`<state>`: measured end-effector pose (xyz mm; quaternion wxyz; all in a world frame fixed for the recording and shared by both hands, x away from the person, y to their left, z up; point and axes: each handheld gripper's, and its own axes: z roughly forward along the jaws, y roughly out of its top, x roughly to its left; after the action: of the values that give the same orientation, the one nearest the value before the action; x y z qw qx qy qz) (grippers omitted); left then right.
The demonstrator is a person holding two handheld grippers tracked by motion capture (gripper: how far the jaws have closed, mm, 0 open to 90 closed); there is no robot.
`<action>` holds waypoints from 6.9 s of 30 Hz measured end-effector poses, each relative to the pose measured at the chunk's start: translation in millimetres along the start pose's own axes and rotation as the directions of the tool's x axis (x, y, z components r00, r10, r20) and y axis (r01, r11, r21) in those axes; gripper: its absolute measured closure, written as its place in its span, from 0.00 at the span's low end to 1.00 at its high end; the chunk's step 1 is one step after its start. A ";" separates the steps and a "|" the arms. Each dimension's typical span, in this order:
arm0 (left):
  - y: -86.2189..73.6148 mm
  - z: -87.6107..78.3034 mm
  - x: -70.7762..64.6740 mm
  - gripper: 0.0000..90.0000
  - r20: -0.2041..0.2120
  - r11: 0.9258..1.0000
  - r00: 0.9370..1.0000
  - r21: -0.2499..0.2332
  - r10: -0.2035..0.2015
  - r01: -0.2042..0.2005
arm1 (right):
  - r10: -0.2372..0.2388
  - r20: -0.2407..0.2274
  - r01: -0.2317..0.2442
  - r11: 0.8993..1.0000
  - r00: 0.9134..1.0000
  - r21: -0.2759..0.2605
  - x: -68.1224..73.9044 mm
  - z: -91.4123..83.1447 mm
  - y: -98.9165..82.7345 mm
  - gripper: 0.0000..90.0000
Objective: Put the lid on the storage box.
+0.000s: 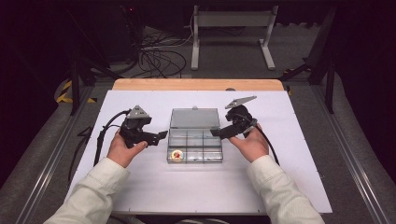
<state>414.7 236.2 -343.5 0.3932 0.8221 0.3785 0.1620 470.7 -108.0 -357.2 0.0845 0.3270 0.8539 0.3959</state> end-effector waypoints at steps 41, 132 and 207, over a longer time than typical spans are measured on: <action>36.2 55.0 23.1 0.18 -0.025 0.990 0.995 0.099 -0.094 0.096 | 0.089 0.018 -0.090 0.994 0.996 0.056 -32.5 27.6 7.4 0.13; 23.7 113.6 34.2 0.25 0.111 0.859 0.887 0.329 -0.447 0.392 | 0.217 -0.116 -0.195 0.966 0.969 0.171 -39.1 65.2 -3.8 0.23; 38.3 74.0 22.5 0.39 0.094 0.941 0.946 0.170 -0.311 0.292 | 0.102 0.001 -0.102 0.993 0.995 0.055 -24.8 26.1 8.5 0.59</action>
<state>490.3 198.8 -361.9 0.3705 0.7905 0.4873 0.0207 504.6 -103.3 -371.3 0.0545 0.3722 0.8467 0.3763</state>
